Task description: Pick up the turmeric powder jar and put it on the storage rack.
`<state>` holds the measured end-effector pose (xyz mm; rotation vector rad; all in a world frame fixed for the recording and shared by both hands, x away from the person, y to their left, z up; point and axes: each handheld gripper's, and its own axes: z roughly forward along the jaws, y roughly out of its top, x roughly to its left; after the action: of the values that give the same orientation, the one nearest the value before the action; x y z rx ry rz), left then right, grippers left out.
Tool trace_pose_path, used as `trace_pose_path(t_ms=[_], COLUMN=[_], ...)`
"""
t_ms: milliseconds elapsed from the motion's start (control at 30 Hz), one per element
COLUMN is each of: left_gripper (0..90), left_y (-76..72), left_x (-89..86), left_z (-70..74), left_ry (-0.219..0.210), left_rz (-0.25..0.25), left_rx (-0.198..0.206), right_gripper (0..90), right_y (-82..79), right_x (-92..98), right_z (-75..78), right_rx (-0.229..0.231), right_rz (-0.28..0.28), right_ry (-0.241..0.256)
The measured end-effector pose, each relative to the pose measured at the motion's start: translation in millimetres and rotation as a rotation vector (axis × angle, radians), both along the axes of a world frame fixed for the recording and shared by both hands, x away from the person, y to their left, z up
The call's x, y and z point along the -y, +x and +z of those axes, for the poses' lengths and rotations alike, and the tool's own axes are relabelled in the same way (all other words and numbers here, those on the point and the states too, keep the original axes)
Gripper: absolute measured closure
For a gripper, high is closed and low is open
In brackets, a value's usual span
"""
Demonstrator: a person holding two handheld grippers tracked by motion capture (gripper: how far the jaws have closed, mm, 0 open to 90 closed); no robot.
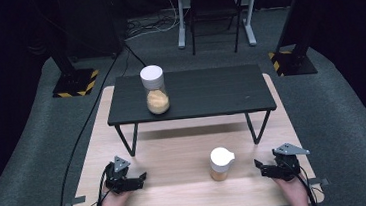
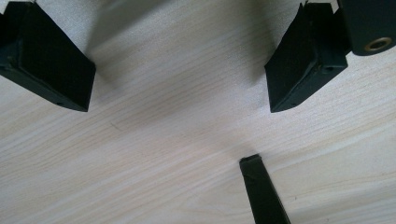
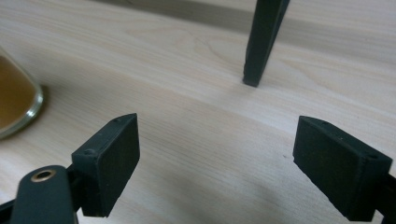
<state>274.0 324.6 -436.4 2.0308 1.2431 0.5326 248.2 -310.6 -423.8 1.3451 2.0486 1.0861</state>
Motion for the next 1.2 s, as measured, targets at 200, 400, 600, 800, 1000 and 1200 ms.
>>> trace_pose_path(t_ms=[200, 400, 600, 800, 1000, 1200], left_gripper=[7.8, 7.7, 7.7, 7.7, 7.6, 7.5], left_y=[0.0, 0.2, 0.3, 0.3, 0.5, 0.6], left_x=[0.0, 0.1, 0.1, 0.2, 0.4, 0.4], left_z=[0.0, 0.0, 0.0, 0.0, -0.3, -0.3], left_ry=[0.0, 0.0, 0.0, 0.0, -0.003, -0.003], left_rz=[0.0, 0.001, 0.001, 0.001, 0.004, 0.004], left_rx=[0.0, 0.0, 0.0, 0.0, 0.0, 0.0], right_gripper=[13.7, 13.6, 13.6, 13.4, 13.3, 13.2], right_y=[-8.4, -13.9, -19.3, -21.2, -20.6, -20.4], right_x=[-0.1, -3.4, -7.0, -12.8, -19.3, -26.1], right_z=[7.8, 14.1, 18.9, 22.8, 23.4, 23.5], right_rx=[0.037, 0.07, 0.094, 0.109, 0.112, 0.121], right_rz=[0.039, 0.093, 0.143, 0.199, 0.244, 0.284], right_ry=[0.034, 0.05, 0.067, 0.082, 0.097, 0.106])
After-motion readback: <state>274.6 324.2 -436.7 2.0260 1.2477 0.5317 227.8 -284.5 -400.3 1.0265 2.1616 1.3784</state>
